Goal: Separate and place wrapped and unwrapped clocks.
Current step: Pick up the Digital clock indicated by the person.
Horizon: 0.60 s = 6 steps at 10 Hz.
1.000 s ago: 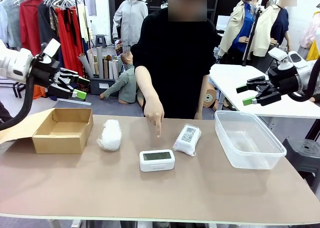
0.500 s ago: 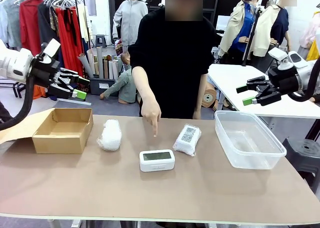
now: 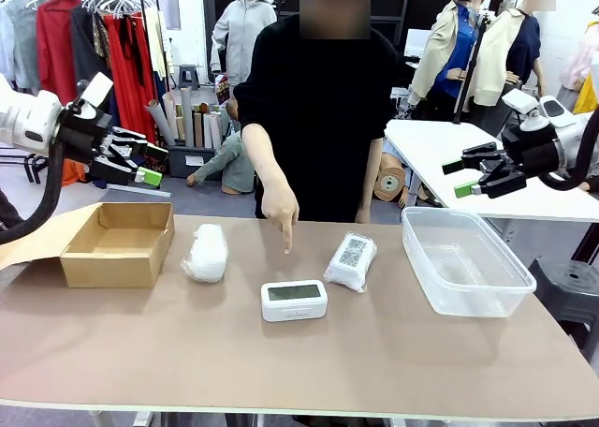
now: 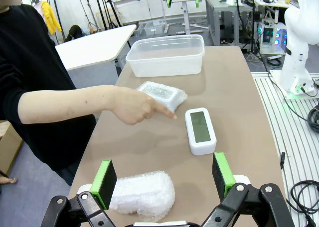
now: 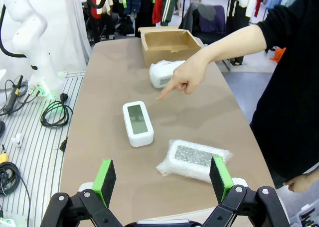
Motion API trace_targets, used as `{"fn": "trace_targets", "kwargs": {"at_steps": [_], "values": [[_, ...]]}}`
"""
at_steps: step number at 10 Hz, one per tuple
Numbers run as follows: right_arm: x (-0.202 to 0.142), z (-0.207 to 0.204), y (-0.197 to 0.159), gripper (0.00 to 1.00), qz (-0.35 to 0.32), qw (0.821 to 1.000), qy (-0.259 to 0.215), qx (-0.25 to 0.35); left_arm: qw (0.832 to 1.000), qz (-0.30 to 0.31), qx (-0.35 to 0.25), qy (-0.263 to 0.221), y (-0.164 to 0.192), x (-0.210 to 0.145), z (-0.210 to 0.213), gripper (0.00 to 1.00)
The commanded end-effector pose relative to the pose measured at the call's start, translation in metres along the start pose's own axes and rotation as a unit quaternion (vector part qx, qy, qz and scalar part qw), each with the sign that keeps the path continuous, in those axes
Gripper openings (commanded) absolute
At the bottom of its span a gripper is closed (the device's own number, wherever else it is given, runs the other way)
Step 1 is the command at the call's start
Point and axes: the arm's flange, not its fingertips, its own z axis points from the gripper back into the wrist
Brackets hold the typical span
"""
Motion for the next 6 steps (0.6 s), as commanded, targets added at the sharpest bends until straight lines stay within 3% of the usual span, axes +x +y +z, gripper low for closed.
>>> {"fn": "trace_targets", "kwargs": {"at_steps": [1, 3, 6], "values": [[0.001, 0.000, 0.002, 1.00, 0.002, 1.000, 0.002, 0.001, 1.000, 0.000, 0.000, 0.000, 0.000, -0.001, 0.000, 1.00], [0.010, -0.005, 0.004, 1.00, -0.009, 0.999, 0.021, -0.037, 1.000, 0.000, 0.000, 0.000, 0.000, -0.001, 0.000, 1.00], [0.066, -0.024, 0.031, 1.00, 0.022, 0.998, 0.063, 0.001, 1.000, 0.000, 0.000, 0.000, 0.000, -0.001, 0.000, 1.00]]}}
